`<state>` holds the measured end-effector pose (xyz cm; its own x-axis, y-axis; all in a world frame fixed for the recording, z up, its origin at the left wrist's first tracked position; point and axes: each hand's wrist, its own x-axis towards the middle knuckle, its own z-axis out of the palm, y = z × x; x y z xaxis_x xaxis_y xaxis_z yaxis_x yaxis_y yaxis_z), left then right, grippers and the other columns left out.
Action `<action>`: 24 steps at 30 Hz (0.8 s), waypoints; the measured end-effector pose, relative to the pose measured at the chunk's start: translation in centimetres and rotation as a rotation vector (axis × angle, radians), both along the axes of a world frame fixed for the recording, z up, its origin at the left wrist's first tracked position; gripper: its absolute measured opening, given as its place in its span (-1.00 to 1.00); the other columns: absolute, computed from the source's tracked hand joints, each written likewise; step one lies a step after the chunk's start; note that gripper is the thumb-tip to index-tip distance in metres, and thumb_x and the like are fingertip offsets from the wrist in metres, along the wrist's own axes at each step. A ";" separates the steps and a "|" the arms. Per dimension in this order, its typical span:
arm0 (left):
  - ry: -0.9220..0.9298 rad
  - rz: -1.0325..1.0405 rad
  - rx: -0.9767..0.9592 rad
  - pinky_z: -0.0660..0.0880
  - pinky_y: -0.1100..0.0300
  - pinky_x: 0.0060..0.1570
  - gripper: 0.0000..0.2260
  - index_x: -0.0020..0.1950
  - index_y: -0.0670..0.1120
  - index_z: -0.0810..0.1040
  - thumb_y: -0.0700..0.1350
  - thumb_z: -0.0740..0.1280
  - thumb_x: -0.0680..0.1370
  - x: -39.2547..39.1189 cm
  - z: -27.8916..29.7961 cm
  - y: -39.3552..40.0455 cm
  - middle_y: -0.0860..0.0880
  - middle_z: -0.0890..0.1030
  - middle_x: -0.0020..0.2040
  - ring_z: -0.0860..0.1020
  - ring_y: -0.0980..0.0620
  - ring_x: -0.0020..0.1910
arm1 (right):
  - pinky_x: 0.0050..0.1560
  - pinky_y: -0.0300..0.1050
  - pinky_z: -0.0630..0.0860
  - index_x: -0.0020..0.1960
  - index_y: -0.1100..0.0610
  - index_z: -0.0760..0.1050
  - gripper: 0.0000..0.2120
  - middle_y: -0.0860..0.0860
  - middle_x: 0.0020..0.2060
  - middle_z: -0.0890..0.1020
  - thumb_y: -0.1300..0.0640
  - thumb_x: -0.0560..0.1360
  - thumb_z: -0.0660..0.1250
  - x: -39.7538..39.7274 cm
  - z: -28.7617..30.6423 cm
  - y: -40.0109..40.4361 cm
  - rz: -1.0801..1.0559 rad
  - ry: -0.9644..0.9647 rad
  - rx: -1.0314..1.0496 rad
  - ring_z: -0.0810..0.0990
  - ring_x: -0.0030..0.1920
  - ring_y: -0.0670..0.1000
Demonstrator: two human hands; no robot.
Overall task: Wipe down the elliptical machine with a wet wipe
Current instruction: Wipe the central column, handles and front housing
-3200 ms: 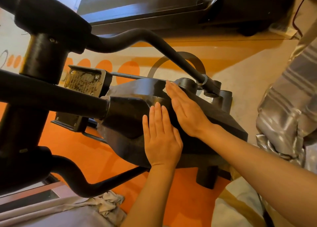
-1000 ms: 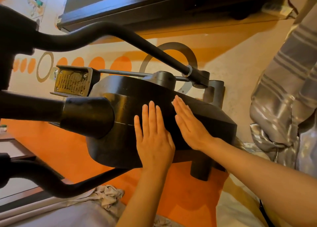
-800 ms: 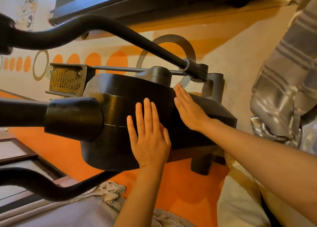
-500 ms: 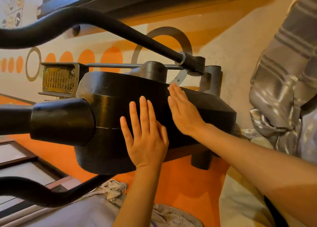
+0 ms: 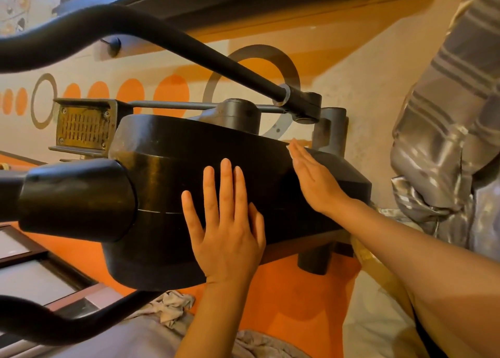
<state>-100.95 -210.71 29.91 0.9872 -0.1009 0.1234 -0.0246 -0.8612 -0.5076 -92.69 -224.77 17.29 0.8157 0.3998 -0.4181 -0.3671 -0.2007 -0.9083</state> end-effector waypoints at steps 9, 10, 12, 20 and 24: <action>-0.019 -0.007 0.044 -0.12 -0.18 0.54 -0.49 0.58 -0.10 0.25 0.06 0.06 0.66 0.2 -0.4 0.1 -0.11 0.20 0.59 0.10 -0.13 0.58 | 0.51 -0.27 -0.05 0.58 0.05 0.04 -0.54 -0.12 0.57 0.04 0.04 0.69 -0.08 0.2 3.1 2.1 0.020 -0.271 0.062 -0.06 0.53 -0.26; -0.024 -0.008 0.056 -0.11 -0.18 0.54 -0.49 0.58 -0.10 0.25 0.06 0.06 0.66 0.2 -0.5 0.1 -0.10 0.20 0.59 0.11 -0.13 0.58 | 0.52 -0.25 -0.04 0.57 0.04 0.05 -0.54 -0.13 0.56 0.06 0.02 0.68 -0.08 0.2 2.7 1.8 0.029 -0.302 0.049 -0.04 0.53 -0.26; -0.027 -0.015 0.074 -0.09 -0.19 0.54 -0.50 0.58 -0.10 0.25 0.06 0.06 0.66 0.3 -0.7 0.2 -0.10 0.20 0.59 0.11 -0.13 0.58 | 0.53 -0.21 -0.03 0.56 0.03 0.05 -0.53 -0.15 0.55 0.05 -0.01 0.67 -0.08 0.4 1.9 1.2 0.054 -0.370 -0.002 -0.06 0.53 -0.26; -0.047 -0.033 0.120 -0.02 -0.19 0.53 -0.47 0.57 -0.10 0.26 0.09 0.13 0.64 0.5 -0.9 0.3 -0.12 0.21 0.58 0.13 -0.15 0.58 | 0.50 -0.34 -0.08 0.57 0.08 -0.03 -0.48 -0.08 0.57 0.00 -0.05 0.67 -0.04 -0.2 0.5 1.3 0.082 -0.526 -0.037 -0.10 0.54 -0.23; -0.066 -0.041 0.135 0.00 -0.20 0.53 -0.46 0.56 -0.10 0.28 0.11 0.13 0.64 0.7 -0.9 0.3 -0.13 0.22 0.58 0.15 -0.15 0.57 | 0.51 -0.26 0.03 0.55 0.16 0.06 -0.48 0.03 0.56 0.12 -0.04 0.66 -0.04 -0.3 -0.8 1.5 0.000 -0.719 -0.003 0.03 0.56 -0.10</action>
<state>-100.28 -210.45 29.02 0.9722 -0.1606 0.1702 -0.0210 -0.7841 -0.6203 -93.00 -223.30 16.50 0.8896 0.3997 0.2210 0.3213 -0.2040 -0.9247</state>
